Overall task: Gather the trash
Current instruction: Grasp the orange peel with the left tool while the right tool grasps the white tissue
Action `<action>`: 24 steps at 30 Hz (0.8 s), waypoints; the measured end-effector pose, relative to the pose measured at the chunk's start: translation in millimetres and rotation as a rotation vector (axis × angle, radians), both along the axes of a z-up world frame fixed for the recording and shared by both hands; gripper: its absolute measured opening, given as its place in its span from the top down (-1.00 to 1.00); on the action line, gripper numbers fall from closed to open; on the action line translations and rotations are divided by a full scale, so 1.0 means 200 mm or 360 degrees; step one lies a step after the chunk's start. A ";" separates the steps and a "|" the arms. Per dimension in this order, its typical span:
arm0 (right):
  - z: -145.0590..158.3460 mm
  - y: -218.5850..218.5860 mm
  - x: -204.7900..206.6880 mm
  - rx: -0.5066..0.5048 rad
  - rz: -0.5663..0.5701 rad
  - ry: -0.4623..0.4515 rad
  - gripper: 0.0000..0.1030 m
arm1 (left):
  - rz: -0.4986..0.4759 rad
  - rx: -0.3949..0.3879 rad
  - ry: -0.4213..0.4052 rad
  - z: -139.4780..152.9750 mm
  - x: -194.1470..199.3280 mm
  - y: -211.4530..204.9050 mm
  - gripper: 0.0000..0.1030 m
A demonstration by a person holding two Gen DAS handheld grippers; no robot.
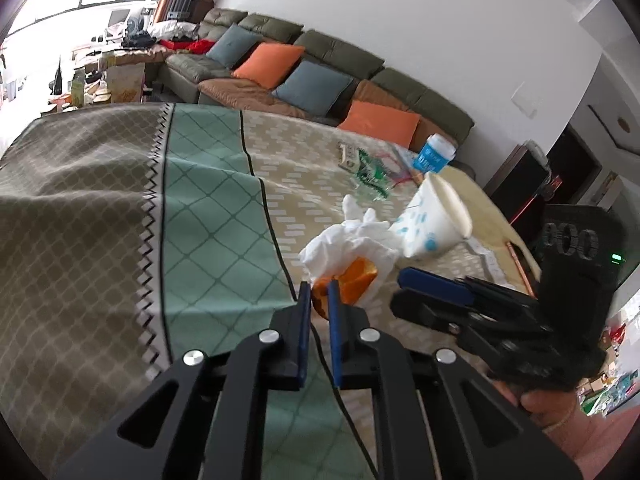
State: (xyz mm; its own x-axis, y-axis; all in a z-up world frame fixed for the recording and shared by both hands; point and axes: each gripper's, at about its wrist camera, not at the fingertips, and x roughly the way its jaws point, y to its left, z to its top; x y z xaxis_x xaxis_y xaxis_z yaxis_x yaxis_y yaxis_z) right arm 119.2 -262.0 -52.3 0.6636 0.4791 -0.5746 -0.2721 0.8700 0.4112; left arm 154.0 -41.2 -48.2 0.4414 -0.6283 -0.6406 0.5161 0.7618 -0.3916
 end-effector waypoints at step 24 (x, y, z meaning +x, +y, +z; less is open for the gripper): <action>0.03 0.24 -0.03 -0.0080 0.0184 0.0038 0.97 | 0.0326 -0.0147 -0.0038 0.02 -0.30 0.60 0.82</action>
